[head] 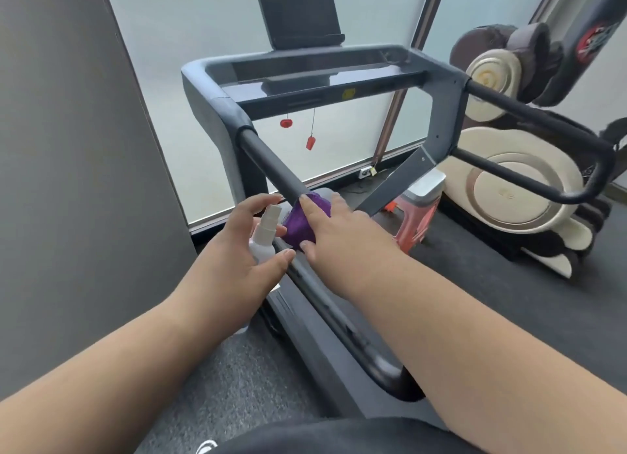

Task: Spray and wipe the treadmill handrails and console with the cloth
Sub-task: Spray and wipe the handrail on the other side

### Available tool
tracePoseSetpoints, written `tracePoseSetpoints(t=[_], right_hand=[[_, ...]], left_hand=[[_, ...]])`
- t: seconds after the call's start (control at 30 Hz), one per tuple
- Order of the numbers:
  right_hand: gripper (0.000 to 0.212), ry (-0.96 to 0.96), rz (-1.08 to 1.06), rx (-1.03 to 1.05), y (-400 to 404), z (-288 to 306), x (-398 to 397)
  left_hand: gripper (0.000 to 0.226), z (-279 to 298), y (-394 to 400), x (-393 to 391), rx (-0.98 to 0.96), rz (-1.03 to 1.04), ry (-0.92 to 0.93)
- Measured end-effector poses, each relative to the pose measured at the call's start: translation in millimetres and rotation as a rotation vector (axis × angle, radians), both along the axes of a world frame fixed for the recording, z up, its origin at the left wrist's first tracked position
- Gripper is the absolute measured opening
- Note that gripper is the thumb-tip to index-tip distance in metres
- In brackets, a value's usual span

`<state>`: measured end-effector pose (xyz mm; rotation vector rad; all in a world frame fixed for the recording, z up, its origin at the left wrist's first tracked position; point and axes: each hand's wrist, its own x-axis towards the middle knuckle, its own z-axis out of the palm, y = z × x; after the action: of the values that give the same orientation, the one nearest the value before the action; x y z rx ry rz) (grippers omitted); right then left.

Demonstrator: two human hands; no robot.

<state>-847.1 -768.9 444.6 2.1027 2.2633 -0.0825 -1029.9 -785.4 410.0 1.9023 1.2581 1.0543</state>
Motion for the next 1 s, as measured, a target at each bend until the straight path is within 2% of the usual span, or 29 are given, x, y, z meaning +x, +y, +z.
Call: tracePoseSetpoints(t=[0.13, 0.23, 0.37, 0.6, 0.8, 1.0], right_hand=[[0.065, 0.034, -0.008, 0.02, -27, -5, 21], [0.071, -0.082, -0.017, 0.028, -22, -6, 12], [0.075, -0.196, -0.074, 0.005, 18, -8, -19], [0.091, -0.267, -0.157, -0.052, 113, -5, -80], [0.072, -0.165, -0.105, 0.081, 105, -9, -63], [0.07, -0.322, -0.134, 0.153, 82, -18, -61]], left_hand=[[0.063, -2, 6, -15, -0.008, 0.001, 0.007], [0.061, -3, 14, -24, -0.028, -0.011, 0.007], [0.059, 2, 25, -37, -0.012, 0.002, -0.002], [0.06, 6, 44, -67, -0.012, -0.014, -0.046], [0.062, 8, 68, -98, 0.003, -0.058, -0.049], [0.062, 3, 102, -127, -0.001, -0.129, -0.037]])
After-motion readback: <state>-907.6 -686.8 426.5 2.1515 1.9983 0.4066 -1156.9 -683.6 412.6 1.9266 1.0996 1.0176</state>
